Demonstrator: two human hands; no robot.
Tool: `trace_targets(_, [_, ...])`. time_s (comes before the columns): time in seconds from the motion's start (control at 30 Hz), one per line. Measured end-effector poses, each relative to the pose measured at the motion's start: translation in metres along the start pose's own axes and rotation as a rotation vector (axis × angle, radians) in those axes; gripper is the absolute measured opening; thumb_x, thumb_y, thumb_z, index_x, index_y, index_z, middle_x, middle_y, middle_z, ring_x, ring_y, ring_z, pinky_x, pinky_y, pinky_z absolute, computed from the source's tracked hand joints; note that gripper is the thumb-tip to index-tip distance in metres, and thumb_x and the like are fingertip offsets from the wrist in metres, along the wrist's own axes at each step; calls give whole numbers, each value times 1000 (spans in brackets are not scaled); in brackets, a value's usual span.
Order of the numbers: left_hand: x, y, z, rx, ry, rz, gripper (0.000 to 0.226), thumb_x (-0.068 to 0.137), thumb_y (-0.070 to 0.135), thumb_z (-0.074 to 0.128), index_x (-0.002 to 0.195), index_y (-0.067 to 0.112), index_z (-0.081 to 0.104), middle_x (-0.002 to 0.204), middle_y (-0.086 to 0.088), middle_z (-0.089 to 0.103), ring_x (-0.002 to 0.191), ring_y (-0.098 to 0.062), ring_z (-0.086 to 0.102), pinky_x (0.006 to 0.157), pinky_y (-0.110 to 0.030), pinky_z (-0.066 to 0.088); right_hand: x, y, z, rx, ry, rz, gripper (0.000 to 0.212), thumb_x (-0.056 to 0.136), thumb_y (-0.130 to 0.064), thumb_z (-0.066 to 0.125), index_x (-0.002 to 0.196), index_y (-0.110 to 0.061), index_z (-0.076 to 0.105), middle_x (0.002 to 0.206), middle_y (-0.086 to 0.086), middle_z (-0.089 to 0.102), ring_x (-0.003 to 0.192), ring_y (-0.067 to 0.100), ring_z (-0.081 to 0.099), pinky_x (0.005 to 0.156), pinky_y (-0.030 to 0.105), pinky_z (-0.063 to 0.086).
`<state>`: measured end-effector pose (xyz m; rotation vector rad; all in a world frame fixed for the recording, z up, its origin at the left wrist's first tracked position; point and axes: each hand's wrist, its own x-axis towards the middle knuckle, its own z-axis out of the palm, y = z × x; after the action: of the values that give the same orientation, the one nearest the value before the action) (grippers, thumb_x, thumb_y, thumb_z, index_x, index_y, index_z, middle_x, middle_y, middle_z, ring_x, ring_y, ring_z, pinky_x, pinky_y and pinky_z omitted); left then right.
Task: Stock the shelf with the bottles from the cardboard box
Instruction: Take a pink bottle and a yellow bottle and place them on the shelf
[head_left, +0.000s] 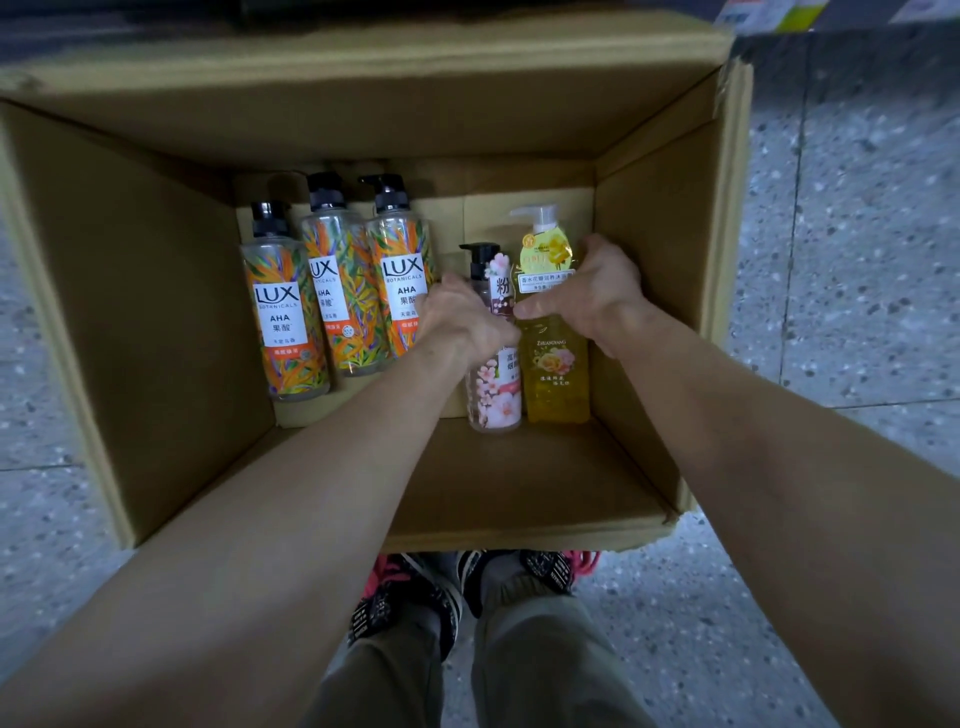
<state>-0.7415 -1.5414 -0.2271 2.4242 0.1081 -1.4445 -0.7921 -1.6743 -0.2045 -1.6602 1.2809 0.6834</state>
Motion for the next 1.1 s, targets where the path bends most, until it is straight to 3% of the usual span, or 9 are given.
trace_targets(0.13, [2, -8, -3, -210, -69, 9, 88, 69, 11, 92, 142, 12, 43, 128, -8, 63, 109, -26, 62, 88, -37, 58, -14, 5, -2, 39, 26, -53, 98, 60, -12, 99, 143, -10, 48, 125, 3, 66, 101, 8, 54, 83, 24, 47])
trace_targets(0.27, [-5, -28, -4, -346, -55, 89, 105, 65, 12, 95, 152, 17, 35, 141, -3, 61, 122, -25, 63, 103, -45, 56, -26, 6, 4, 59, 58, -110, 100, 58, -17, 101, 144, -15, 50, 107, -7, 63, 103, 10, 61, 82, 24, 50])
trace_targets(0.4, [-25, -43, -17, -391, 12, 199, 103, 68, 11, 95, 152, 21, 35, 136, 2, 65, 118, -19, 66, 103, -40, 56, -44, 10, 3, 161, 104, -180, 107, 54, -25, 102, 148, -20, 50, 120, -4, 71, 109, 12, 68, 88, 29, 58])
trace_targets(0.57, [-78, -41, -70, -462, 74, 402, 98, 62, 23, 95, 145, 26, 43, 132, 5, 65, 115, -15, 70, 96, -44, 61, -92, -7, -18, 275, 137, -290, 115, 40, -49, 100, 143, -26, 56, 110, -9, 76, 102, 8, 73, 86, 37, 63])
trace_targets(0.63, [-108, -31, -103, -463, 80, 461, 93, 61, 25, 96, 139, 31, 46, 131, 9, 66, 114, -10, 70, 93, -38, 62, -123, -24, -32, 309, 146, -342, 104, 46, -42, 102, 139, -27, 58, 109, -11, 77, 102, 6, 73, 85, 36, 63])
trace_targets(0.73, [-161, -12, -153, -460, 77, 536, 81, 71, 11, 95, 135, 32, 48, 123, 14, 69, 108, 2, 70, 82, -15, 59, -177, -56, -62, 349, 155, -425, 80, 57, -27, 100, 127, -35, 62, 99, -21, 76, 94, -3, 73, 80, 27, 62])
trace_targets(0.87, [-232, 17, -209, -519, 154, 605, 81, 67, 4, 95, 132, 30, 54, 111, 17, 73, 96, 9, 70, 81, -10, 54, -251, -100, -115, 341, 176, -542, 69, 60, -22, 99, 121, -27, 67, 96, -13, 78, 91, 3, 74, 83, 37, 63])
trace_targets(1.03, [-339, 59, -280, -568, 138, 705, 72, 69, 5, 94, 124, 38, 63, 107, 18, 78, 99, -1, 73, 89, -28, 61, -362, -160, -194, 294, 175, -655, 63, 57, -18, 100, 104, -42, 66, 93, -18, 78, 86, 1, 74, 80, 32, 63])
trace_targets(1.1, [-393, 79, -310, -563, 119, 756, 78, 68, 3, 95, 131, 34, 62, 114, 14, 78, 105, -6, 74, 93, -33, 60, -417, -184, -228, 290, 187, -693, 71, 54, -19, 101, 113, -39, 67, 96, -17, 78, 88, 2, 74, 85, 35, 62])
